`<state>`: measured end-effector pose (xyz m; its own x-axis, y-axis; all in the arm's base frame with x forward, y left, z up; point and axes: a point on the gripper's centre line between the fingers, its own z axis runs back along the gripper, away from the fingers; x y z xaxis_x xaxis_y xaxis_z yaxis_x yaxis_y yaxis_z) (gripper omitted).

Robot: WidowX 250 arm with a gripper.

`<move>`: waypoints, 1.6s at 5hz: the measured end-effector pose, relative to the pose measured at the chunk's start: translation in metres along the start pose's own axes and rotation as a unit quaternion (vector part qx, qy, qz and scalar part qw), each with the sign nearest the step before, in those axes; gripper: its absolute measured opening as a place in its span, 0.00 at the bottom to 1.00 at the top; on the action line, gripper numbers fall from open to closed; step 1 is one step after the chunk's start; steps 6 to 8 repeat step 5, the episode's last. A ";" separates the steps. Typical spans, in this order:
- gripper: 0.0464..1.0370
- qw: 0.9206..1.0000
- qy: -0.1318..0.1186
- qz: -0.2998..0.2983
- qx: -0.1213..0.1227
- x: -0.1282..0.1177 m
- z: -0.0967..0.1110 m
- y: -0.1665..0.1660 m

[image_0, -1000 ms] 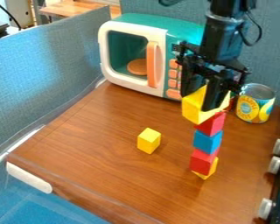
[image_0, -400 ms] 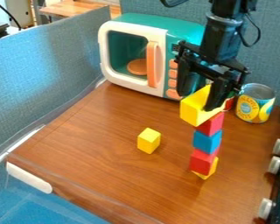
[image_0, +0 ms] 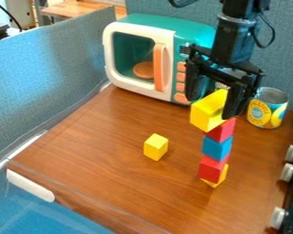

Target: Put the yellow rectangular block on top of the red block

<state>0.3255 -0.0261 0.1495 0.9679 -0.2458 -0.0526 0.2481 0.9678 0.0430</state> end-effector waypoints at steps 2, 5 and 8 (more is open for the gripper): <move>0.96 0.994 -0.051 0.089 -0.041 -0.011 0.047 0.029; 0.96 0.991 -0.038 0.127 -0.030 -0.024 0.037 0.076; 0.96 0.991 -0.038 0.127 -0.030 -0.024 0.037 0.076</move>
